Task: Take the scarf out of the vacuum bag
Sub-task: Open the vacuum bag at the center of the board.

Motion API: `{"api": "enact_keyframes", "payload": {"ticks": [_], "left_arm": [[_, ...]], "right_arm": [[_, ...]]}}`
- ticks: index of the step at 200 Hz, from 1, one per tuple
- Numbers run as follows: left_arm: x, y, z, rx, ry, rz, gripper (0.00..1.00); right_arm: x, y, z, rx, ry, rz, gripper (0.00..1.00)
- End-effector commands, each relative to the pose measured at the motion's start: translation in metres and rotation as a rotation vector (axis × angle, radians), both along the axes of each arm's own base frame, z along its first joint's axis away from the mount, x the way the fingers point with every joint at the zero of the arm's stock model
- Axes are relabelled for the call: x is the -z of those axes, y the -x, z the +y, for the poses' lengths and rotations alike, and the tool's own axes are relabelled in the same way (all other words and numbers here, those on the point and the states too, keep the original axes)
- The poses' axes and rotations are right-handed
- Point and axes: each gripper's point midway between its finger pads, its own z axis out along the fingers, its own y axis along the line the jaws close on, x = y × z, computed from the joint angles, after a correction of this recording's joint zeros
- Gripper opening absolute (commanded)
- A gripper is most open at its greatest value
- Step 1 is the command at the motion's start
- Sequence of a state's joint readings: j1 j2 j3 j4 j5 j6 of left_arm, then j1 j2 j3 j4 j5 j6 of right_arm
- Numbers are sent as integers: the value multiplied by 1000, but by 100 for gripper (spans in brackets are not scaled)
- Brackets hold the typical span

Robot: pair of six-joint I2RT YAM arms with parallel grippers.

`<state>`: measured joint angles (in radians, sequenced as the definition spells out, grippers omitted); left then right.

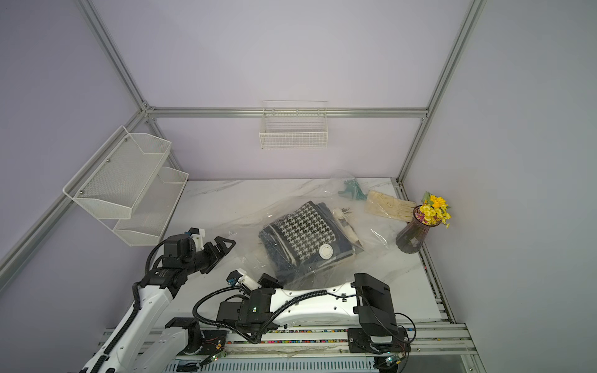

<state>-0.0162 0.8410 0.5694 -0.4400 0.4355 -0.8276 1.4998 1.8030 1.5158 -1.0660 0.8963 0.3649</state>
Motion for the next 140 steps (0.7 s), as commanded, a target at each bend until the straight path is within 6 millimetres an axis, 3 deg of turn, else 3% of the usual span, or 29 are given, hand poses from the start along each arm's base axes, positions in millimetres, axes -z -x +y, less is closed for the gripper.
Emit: {"api": "enact_keyframes", "payload": {"ticks": [1,31,52,94,140], "left_arm": [[-10,-10,5,-24,19,-55,100],[-9,-17,24,-85,30,-59,100],[-16,-24,27,-92,67,-82,100],[-45,-31,10,22,115,-175,100],[-49,-11,-3,104,113,-212,100]], "right_arm": [[-15,-4,6,-32,-93,52,0],[-13,-19,5,-36,-131,127,0],[-15,-29,5,-51,-178,185,0],[-16,-49,5,-110,-205,307,0],[-34,-78,1,-98,-263,325,0]]}}
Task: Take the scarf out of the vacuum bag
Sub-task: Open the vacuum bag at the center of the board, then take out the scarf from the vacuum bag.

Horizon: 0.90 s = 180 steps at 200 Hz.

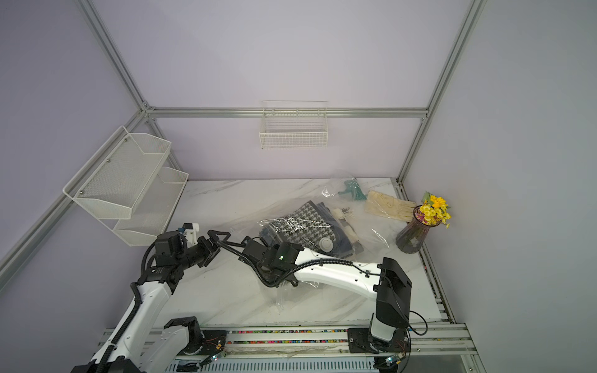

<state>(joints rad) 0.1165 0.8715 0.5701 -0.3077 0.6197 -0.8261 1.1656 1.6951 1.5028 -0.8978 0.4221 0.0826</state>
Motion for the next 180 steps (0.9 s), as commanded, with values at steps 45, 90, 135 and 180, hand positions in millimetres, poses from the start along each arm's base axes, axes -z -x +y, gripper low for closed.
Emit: {"api": "enact_keyframes", "payload": {"ticks": [45,90,135,180], "left_arm": [[-20,33,-43,147,32,-130,100],[-29,47,-75,242,42,-213,100],[-40,39,-109,306,67,-249,97],[-41,22,-146,360,105,-290,93]], "right_arm": [[-57,-32,16,-14,-159,-38,0],[-79,-47,14,29,-205,-78,0],[-85,-43,4,47,-218,-61,0],[-85,-46,-13,105,-229,-60,0]]}}
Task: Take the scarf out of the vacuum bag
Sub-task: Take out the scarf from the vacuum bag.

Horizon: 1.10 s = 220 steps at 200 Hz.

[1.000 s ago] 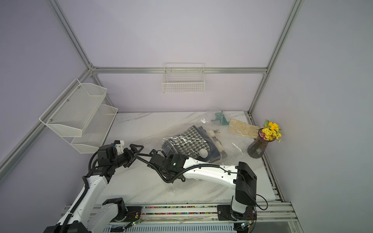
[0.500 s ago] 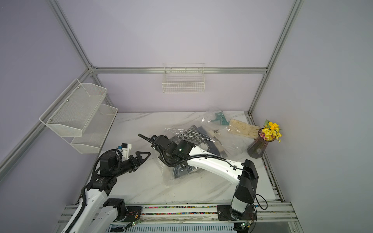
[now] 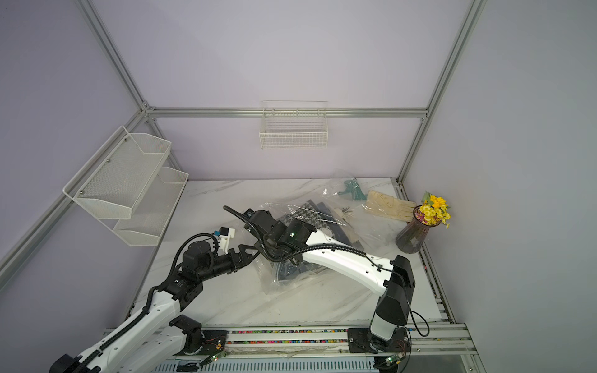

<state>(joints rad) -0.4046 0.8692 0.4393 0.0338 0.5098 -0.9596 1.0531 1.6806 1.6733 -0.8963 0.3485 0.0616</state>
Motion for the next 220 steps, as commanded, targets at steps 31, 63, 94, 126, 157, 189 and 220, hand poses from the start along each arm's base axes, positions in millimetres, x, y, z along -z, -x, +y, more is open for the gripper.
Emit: {"api": "enact_keyframes", "payload": {"ticks": [31,63,94,126,157,189,220], "left_arm": [[-42,-28,-31,3,77,-177,94],[-46,-36,-45,27,89,-192,94],[-47,-40,-59,55,105,-191,94],[-38,-42,-66,65,92,-167,94],[-26,-42,-67,64,85,-143,94],[-17,-42,-68,61,69,-119,94],[-7,-44,-70,70,45,-95,94]], "right_arm": [[-20,-3,-27,88,-38,-12,0],[-14,-4,-36,116,-12,-7,0],[-10,-4,-45,146,10,1,0],[-10,-2,-54,169,11,2,0],[-12,-2,-59,185,7,3,0],[-13,-3,-59,188,0,3,0],[-17,-4,-58,193,-13,-3,0]]}}
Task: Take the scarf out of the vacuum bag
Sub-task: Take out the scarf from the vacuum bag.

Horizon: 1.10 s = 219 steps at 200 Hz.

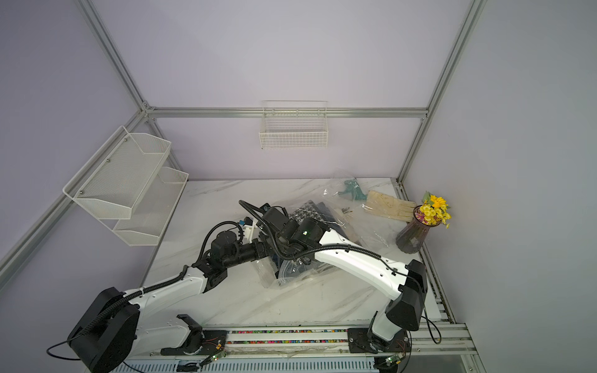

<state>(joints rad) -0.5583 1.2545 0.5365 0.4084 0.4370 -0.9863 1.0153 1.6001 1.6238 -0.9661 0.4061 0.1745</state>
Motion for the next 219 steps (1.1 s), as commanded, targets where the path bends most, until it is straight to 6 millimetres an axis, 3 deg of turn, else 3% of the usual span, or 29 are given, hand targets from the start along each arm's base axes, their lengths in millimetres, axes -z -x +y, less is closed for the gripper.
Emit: {"api": "enact_keyframes", "payload": {"ticks": [1,89,151,219], "left_arm": [[-9,-6,-4,-7,13,-26,94],[-1,-15,-8,-23,1,-26,94],[-12,-25,-14,-22,17,-56,94],[-7,-39,-6,-78,-97,-76,92]], "right_arm": [[-11,0,-15,37,-1,-17,0],[-10,2,-13,28,-13,-6,0],[-9,2,-18,34,-5,-13,0],[-16,4,-20,34,-22,-22,0]]}}
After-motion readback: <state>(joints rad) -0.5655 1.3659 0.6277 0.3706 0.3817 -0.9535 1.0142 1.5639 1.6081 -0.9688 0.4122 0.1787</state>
